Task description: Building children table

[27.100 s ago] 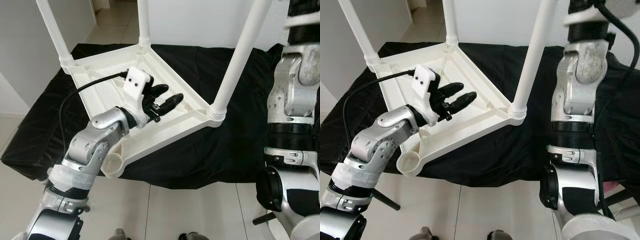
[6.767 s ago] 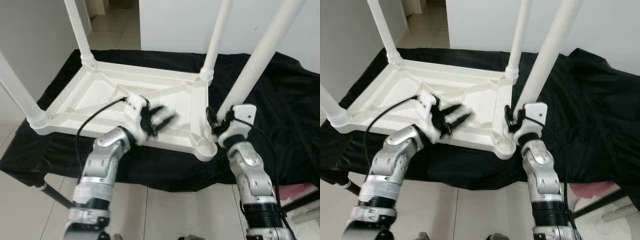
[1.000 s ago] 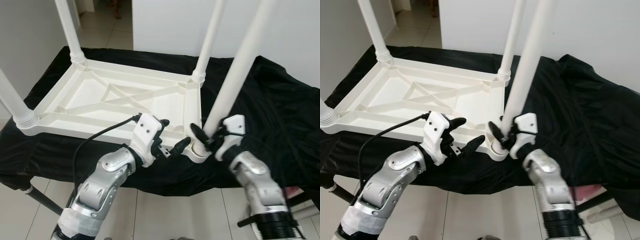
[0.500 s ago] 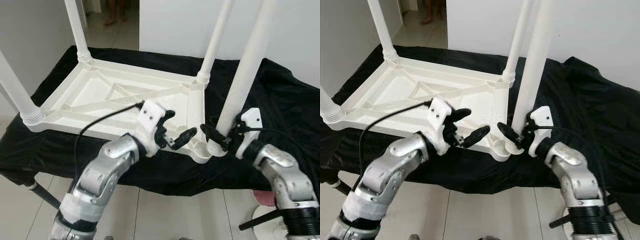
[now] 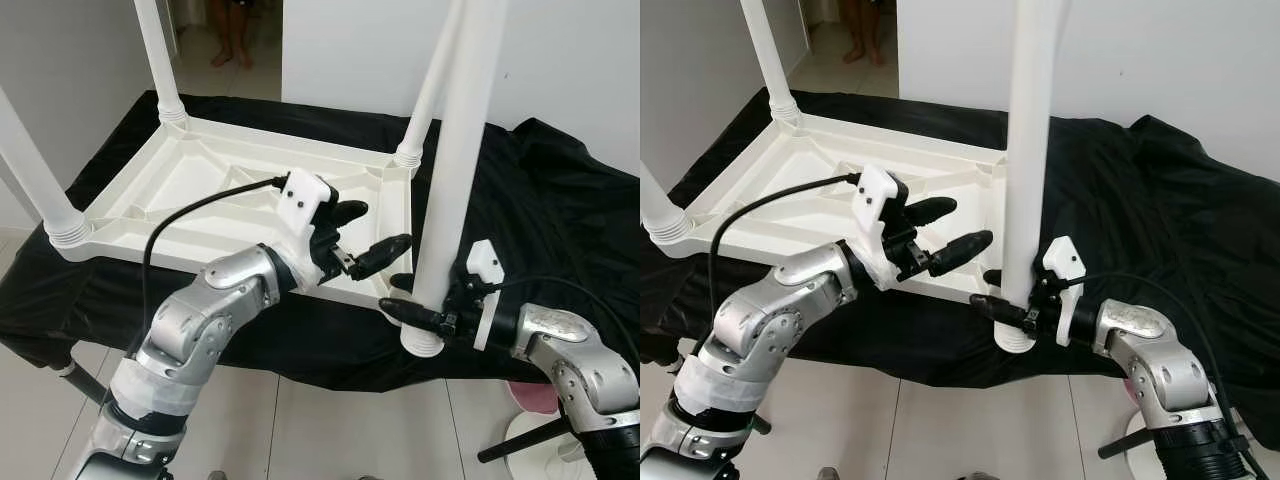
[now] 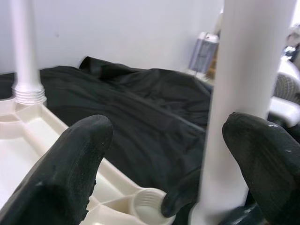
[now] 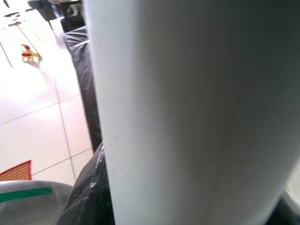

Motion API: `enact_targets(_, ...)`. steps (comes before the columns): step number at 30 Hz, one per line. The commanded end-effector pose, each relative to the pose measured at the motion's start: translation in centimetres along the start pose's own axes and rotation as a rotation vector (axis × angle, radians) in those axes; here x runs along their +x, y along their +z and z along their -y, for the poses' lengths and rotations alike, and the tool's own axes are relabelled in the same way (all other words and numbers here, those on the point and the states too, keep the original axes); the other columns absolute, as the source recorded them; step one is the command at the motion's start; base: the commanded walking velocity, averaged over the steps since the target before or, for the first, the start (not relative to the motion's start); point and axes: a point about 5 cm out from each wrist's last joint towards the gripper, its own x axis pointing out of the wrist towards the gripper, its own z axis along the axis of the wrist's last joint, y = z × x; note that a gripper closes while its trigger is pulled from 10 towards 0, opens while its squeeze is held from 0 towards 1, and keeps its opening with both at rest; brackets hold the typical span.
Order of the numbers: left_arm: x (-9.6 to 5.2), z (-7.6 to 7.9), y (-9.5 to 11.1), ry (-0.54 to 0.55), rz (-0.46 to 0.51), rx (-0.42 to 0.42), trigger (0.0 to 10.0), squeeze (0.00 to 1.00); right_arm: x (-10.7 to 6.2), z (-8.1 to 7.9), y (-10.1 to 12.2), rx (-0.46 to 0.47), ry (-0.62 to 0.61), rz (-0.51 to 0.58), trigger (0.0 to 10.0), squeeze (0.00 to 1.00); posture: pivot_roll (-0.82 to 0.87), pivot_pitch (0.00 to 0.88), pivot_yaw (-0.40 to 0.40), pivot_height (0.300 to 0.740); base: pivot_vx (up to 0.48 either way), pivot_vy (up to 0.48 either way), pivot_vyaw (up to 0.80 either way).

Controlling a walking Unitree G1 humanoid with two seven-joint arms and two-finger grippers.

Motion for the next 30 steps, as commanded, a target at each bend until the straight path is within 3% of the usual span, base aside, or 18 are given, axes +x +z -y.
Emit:
enact_targets(1, -0.5, 2.6, 1.2, -0.484, 0.028, -0.005, 10.0, 0.0, 0.1, -0.4, -0.1, 0.014, 0.041, 0.003, 10.0, 0.0, -0.01, 0.0, -0.069, 0.74, 0.0, 0.0, 0.0)
enact_targets(3, -0.5, 2.6, 1.5, -0.502, 0.034, -0.019, 10.0, 0.0, 0.2, -0.5, -0.1, 0.021, 0.056, 0.0, 10.0, 0.0, -0.01, 0.0, -0.069, 0.74, 0.0, 0.0, 0.0)
enact_targets(5, -1.3, 3.3, 1.8, -0.613, 0.025, -0.038, 10.0, 0.0, 0.7, -1.1, -0.4, 0.037, 0.094, -0.005, 10.0, 0.0, -0.01, 0.0, -0.069, 0.74, 0.0, 0.0, 0.0)
enact_targets(8, -1.7, 3.7, 1.9, -0.675, 0.014, -0.047, 10.0, 0.0, 0.9, -1.3, -0.6, 0.051, 0.11, -0.002, 10.0, 0.0, -0.01, 0.0, -0.071, 0.74, 0.0, 0.0, 0.0)
enact_targets(15, -2.3, 4.1, 1.4, -0.737, -0.025, -0.065, 10.0, 0.0, 0.9, -1.6, -0.8, 0.08, 0.131, 0.009, 10.0, 0.0, -0.03, 0.0, -0.067, 0.74, 0.0, 0.0, 0.0)
enact_targets(19, -2.1, 4.4, 1.5, -0.77, -0.03, -0.086, 10.0, 0.0, 1.2, -2.2, -1.1, 0.089, 0.17, -0.002, 10.0, 0.0, -0.03, 0.0, -0.065, 0.74, 0.0, 0.0, 0.0)
enact_targets(24, -1.5, 4.8, 2.0, -0.827, -0.029, -0.122, 10.0, 0.0, 2.8, -4.4, -2.1, 0.104, 0.303, -0.039, 10.0, 0.0, -0.03, 0.0, -0.054, 0.74, 0.0, 0.0, 0.0)
enact_targets(30, -1.1, 4.4, 3.3, -0.851, 0.005, -0.162, 10.0, 0.0, 3.5, -4.6, -2.2, 0.106, 0.331, -0.044, 10.0, 0.0, -0.02, 0.0, -0.051, 0.74, 0.0, 0.0, 0.0)
